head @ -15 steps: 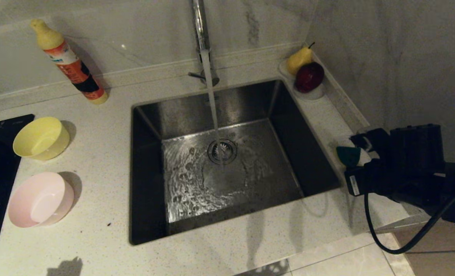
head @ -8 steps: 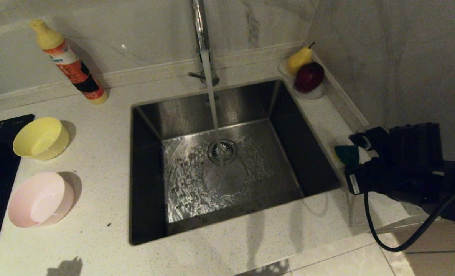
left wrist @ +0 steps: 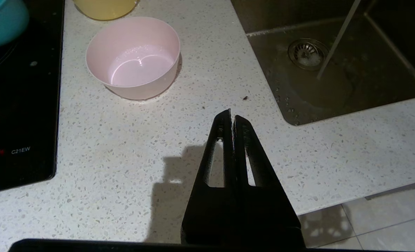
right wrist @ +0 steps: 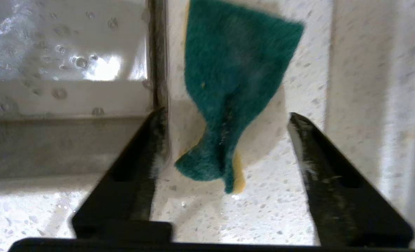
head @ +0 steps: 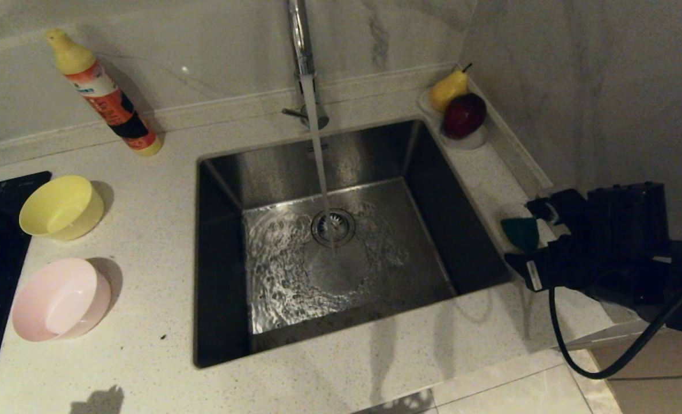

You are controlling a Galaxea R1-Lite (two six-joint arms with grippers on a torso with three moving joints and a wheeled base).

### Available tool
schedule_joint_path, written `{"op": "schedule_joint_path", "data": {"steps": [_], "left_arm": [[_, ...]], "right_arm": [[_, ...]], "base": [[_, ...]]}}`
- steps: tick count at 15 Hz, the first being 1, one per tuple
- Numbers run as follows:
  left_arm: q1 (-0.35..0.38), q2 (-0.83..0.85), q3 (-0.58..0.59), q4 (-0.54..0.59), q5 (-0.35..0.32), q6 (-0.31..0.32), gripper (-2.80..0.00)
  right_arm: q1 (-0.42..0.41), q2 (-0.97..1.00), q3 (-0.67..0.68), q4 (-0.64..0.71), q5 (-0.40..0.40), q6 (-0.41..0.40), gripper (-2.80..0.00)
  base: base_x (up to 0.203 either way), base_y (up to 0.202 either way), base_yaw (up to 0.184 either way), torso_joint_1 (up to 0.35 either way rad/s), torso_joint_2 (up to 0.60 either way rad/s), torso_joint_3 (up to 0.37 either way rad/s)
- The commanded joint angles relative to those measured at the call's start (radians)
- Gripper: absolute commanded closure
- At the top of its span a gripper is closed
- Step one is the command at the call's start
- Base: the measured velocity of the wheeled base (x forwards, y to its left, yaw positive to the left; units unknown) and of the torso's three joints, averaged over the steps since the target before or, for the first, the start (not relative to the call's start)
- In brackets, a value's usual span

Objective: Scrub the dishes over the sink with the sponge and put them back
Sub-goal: Put down the sponge

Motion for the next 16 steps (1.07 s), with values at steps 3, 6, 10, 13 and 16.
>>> {"op": "schedule_joint_path", "data": {"steps": [3, 6, 10, 13, 16], "left_arm": [[0.0, 0.0, 0.04, -0.001, 0.001, 0.001, 0.0], [0.0, 0.0, 0.04, -0.001, 0.001, 0.001, 0.0], [0.0, 0.0, 0.04, -0.001, 0.001, 0.001, 0.0], [0.0, 0.001, 0.04, -0.001, 0.0, 0.001, 0.0], [0.0, 0.0, 0.04, -0.001, -0.001, 0.001, 0.0]], "right_arm": [[0.006, -0.054, -0.022, 0.013, 0.001, -0.002, -2.8], [0.044, -0.136, -0.025, 0.025, 0.002, 0.0, 0.0], [0.075, -0.309, -0.015, 0.052, 0.014, -0.011, 0.0], [0.087, -0.455, -0.002, 0.112, 0.041, -0.063, 0.0], [0.088, -0.601, 0.061, 0.148, 0.105, -0.085, 0.0]], "base": [[0.0, 0.0, 0.0, 0.0, 0.0, 0.0], [0.0, 0.0, 0.0, 0.0, 0.0, 0.0], [0.0, 0.0, 0.0, 0.0, 0.0, 0.0], [0.0, 0.0, 0.0, 0.0, 0.0, 0.0], [0.0, 0.0, 0.0, 0.0, 0.0, 0.0]]}}
